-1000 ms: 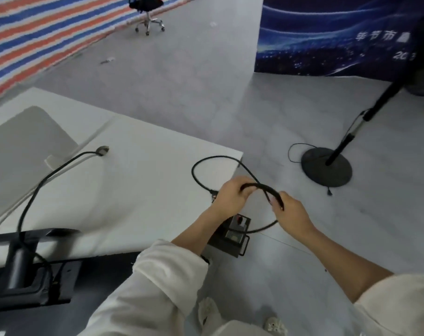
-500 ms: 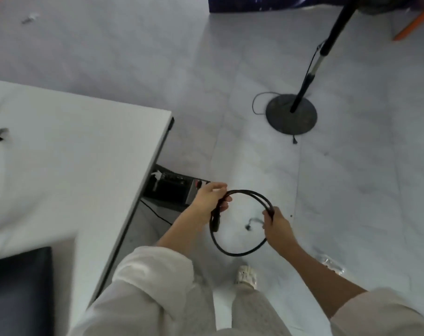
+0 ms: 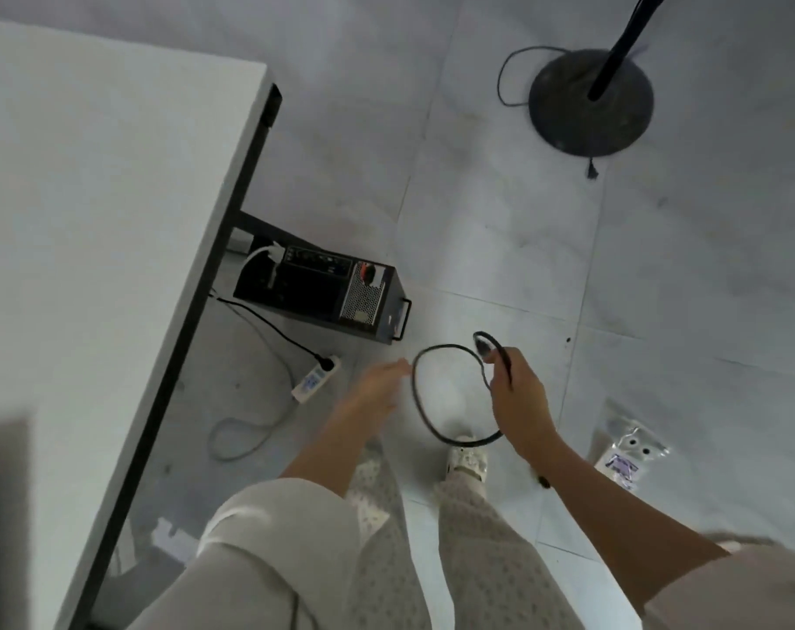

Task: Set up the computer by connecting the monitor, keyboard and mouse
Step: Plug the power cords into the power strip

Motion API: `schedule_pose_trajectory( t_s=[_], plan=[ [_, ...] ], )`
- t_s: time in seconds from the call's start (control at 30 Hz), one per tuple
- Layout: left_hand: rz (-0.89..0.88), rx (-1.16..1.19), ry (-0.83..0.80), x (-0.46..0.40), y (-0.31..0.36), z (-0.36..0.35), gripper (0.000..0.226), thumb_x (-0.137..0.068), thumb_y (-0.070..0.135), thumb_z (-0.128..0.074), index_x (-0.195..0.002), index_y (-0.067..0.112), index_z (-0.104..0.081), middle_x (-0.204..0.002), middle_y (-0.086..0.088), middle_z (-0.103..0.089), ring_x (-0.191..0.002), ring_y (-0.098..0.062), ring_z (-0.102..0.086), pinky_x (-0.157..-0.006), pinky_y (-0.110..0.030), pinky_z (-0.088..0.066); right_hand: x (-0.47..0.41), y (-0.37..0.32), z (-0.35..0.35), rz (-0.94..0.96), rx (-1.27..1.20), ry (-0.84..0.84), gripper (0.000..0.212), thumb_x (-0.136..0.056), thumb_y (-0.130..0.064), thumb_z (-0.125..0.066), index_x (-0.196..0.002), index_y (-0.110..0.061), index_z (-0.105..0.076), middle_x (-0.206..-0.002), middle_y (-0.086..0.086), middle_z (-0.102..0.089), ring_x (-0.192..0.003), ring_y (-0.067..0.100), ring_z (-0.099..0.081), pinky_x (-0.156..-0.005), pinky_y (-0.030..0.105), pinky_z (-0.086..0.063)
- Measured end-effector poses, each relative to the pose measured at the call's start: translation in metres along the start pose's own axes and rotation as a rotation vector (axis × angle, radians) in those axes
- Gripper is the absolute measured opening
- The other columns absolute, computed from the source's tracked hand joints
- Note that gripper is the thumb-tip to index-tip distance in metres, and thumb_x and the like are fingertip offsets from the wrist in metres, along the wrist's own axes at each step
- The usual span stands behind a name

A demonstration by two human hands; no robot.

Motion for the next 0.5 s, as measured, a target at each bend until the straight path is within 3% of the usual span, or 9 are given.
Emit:
schedule_pose_trajectory(
  t_s=[0.07,0.13,0.23,0.33,0.4,0.5],
  plan=[
    [0.024,-0.151,-0.047,-0.009,0.001,-0.001,0.018,-0.095,0.037,-0.051,-0.087,0.022,-0.058,-0.120,-0.008,-0.055,-0.114,-0.026,-0.052,-0.091,-0.038,-0.041,0.003,0.005,-0.007,0.131,0.205,-0.096,0.019,-0.100,-0.021,-0.034,-0.101,-0.023,-0.052,-0.055,-0.005,-0.047,-0.046,0.014,-0.043,-0.050,0.027,-0.033],
    [0.080,-0.120,-0.171,-0.014,0.010,-0.006,0.030,-0.097,0.045,-0.043,-0.090,0.017,-0.052,-0.116,-0.009,-0.058,-0.107,-0.025,-0.056,-0.088,-0.037,-0.044,0.006,0.009,-0.014,0.228,0.419,-0.226,0.022,-0.101,-0.027,-0.032,-0.106,-0.024,-0.052,-0.060,-0.005,-0.054,-0.054,0.018,-0.054,-0.055,0.030,-0.041],
    [0.139,0.171,-0.266,-0.021,0.026,-0.019,0.034,-0.098,0.037,-0.044,-0.095,0.003,-0.048,-0.097,-0.012,-0.065,-0.087,-0.025,-0.064,-0.078,-0.037,-0.055,0.009,0.018,-0.024,0.268,0.596,-0.446,0.028,-0.101,-0.034,-0.027,-0.114,-0.024,-0.050,-0.075,0.000,-0.062,-0.070,0.021,-0.063,-0.068,0.033,-0.048],
    [0.096,0.257,-0.163,-0.032,0.036,-0.022,0.025,-0.096,0.028,-0.051,-0.096,0.003,-0.053,-0.081,-0.008,-0.058,-0.059,-0.016,-0.054,-0.053,-0.028,-0.053,0.006,0.034,-0.035,0.195,0.506,-0.507,0.029,-0.100,-0.036,-0.030,-0.112,-0.019,-0.050,-0.067,-0.005,-0.056,-0.059,0.014,-0.055,-0.058,0.027,-0.045],
    [0.010,0.198,-0.074,-0.045,0.038,-0.018,0.019,-0.097,0.025,-0.051,-0.097,0.006,-0.051,-0.076,-0.005,-0.051,-0.049,-0.012,-0.045,-0.048,-0.027,-0.046,0.000,0.044,-0.044,0.108,0.421,-0.501,0.027,-0.099,-0.037,-0.035,-0.106,-0.019,-0.053,-0.064,-0.009,-0.052,-0.056,0.008,-0.050,-0.055,0.022,-0.039],
    [-0.128,0.248,0.010,-0.064,0.043,-0.003,0.014,-0.098,0.018,-0.049,-0.089,0.008,-0.050,-0.070,-0.004,-0.048,-0.037,-0.006,-0.041,-0.041,-0.022,-0.040,-0.017,0.060,-0.059,0.040,0.344,-0.459,0.024,-0.096,-0.038,-0.039,-0.093,-0.021,-0.055,-0.063,-0.011,-0.051,-0.064,0.013,-0.054,-0.070,0.031,-0.045]
  ],
)
Point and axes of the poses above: each hand's wrist, its own x-axis away from the middle knuckle, its own z-axis out of the back of the hand, y = z × x, the point moved 1 cm from there along -x, towards the middle knuckle
